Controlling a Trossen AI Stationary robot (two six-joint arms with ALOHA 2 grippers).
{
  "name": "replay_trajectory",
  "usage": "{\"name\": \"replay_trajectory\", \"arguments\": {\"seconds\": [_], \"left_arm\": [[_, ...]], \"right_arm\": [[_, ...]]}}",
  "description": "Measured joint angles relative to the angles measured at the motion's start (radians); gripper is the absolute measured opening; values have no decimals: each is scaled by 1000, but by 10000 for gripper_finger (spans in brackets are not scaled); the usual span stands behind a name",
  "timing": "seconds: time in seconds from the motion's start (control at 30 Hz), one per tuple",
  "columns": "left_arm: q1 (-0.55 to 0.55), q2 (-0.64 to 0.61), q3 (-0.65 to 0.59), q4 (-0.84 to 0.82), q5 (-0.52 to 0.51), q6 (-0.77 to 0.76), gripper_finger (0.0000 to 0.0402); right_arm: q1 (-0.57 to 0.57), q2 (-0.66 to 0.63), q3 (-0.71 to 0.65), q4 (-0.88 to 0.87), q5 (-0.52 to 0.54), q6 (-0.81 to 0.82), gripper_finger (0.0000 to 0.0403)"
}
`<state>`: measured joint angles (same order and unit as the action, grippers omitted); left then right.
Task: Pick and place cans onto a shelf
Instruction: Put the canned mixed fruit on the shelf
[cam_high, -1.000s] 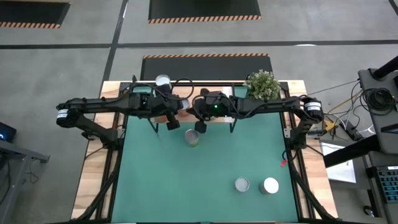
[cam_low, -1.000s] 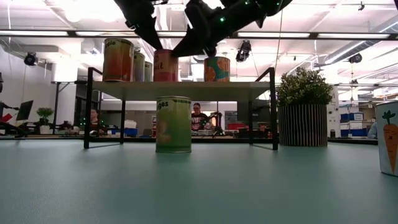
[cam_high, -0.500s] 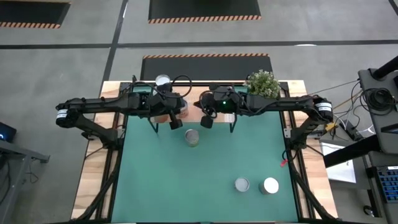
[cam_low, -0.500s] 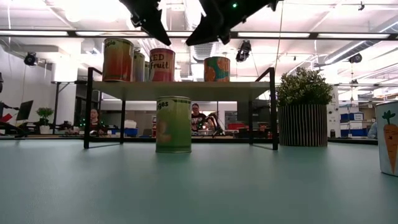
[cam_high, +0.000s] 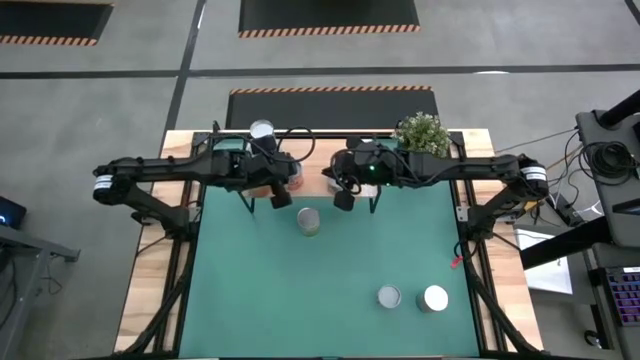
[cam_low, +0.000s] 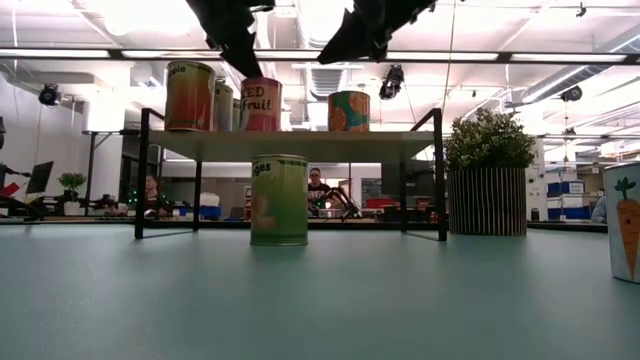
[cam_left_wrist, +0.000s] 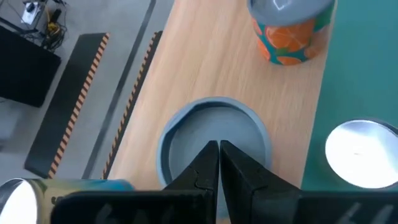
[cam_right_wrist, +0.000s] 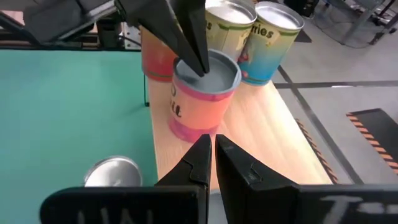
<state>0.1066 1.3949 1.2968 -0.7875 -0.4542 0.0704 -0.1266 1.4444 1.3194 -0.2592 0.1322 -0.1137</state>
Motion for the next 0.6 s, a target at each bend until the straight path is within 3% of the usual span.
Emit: {"name": "replay_trajectory", "arguments": {"seconds": [0.3, 0.6], "left_arm": [[0, 39, 0, 87, 23, -47, 0], [-4, 41, -2, 116, 31, -220, 0]], "right_arm": [[13, -10, -14, -4, 1, 11, 13], [13, -10, -14, -6, 1, 10, 13]]}}
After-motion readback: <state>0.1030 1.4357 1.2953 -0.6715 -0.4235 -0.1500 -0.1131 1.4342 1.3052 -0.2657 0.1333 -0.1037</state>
